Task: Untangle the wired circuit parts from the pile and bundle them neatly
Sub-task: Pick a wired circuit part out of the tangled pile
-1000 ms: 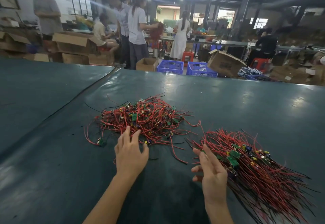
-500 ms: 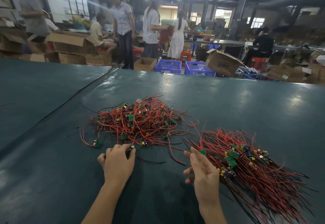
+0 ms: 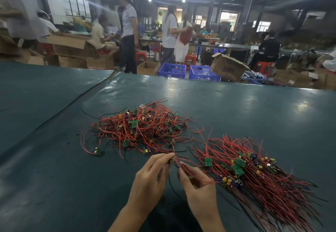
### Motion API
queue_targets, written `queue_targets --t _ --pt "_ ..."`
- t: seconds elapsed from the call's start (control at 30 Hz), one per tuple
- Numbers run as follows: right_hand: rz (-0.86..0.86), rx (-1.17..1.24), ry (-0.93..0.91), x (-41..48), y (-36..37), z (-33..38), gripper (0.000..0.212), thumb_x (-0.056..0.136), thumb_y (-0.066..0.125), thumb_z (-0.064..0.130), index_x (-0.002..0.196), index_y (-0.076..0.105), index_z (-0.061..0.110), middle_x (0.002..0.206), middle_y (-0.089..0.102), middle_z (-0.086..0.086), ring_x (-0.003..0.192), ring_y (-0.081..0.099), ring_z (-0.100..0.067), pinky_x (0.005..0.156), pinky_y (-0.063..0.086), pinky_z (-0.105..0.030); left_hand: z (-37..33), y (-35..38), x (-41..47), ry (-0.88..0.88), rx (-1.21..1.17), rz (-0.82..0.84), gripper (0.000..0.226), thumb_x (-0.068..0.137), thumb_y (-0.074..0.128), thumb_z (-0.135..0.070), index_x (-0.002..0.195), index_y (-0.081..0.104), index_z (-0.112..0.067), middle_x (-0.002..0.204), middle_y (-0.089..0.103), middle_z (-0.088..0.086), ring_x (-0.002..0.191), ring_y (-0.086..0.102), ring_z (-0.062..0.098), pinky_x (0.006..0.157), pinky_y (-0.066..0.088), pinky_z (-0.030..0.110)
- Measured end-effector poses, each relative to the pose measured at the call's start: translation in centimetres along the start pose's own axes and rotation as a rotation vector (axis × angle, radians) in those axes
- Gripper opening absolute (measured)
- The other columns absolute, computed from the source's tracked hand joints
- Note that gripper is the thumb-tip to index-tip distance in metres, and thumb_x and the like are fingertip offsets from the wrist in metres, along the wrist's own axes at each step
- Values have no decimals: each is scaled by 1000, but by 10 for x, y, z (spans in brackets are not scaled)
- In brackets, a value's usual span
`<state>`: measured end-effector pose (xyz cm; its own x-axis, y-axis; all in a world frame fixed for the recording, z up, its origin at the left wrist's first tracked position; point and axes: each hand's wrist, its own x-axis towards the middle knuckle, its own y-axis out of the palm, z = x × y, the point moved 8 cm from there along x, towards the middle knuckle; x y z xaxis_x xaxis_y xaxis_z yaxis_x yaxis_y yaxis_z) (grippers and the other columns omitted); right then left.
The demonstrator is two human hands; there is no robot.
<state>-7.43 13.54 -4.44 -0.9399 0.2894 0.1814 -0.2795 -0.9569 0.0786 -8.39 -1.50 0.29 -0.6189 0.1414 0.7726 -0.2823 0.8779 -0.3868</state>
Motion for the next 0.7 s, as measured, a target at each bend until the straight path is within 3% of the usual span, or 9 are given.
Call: queue_targets --t 0.07,0.17,0.23,0.37,0.47,0.6,0.7 --pt "19 -8 -17 -1 4 1 26 84 72 15 96 79 37 92 74 -1 80 70 -21 69 54 -26 -7 1 0 59 9 6 31 92 62 -14 123 63 -13 117 63 -3 107 59 0 89 50 15" --pt "13 39 -32 -3 6 9 20 81 70 26 93 78 40 88 74 0 72 67 -7 62 51 -20 -12 0 0 104 30 10 36 86 65 -6 122 64 -11 119 62 1 113 57 5 95 48 18" --pt "15 105 -23 -4 7 13 19 75 69 30 90 80 37 83 74 0 66 65 -3 58 49 -15 -14 0 0 123 50 16 36 84 67 -4 120 66 -8 118 63 4 112 59 9 94 51 22" --pt "12 187 14 -5 7 12 20 73 68 26 85 81 34 83 74 -3 56 60 -3 49 47 -18 -16 2 0 134 36 22 31 88 67 -10 119 67 -9 115 64 4 109 61 11 89 53 25" --pt "7 174 -7 -4 4 12 34 72 70 22 104 76 19 73 66 2 52 54 -3 54 44 -20 -17 3 1 125 20 36 28 91 62 -16 118 66 -10 113 65 2 105 62 11 84 54 27" --pt "51 85 -165 -8 5 24 34 81 68 6 112 70 19 78 66 1 62 59 -4 59 48 -17 -16 7 -1 120 27 61 30 89 67 -13 119 65 -11 112 65 4 103 63 14 81 55 31" --pt "-14 18 -263 -7 2 31 27 80 67 9 106 74 14 86 67 2 66 60 -4 59 48 -16 -17 8 0 120 17 67 32 91 63 -14 123 65 -10 115 64 4 107 61 13 83 55 31"
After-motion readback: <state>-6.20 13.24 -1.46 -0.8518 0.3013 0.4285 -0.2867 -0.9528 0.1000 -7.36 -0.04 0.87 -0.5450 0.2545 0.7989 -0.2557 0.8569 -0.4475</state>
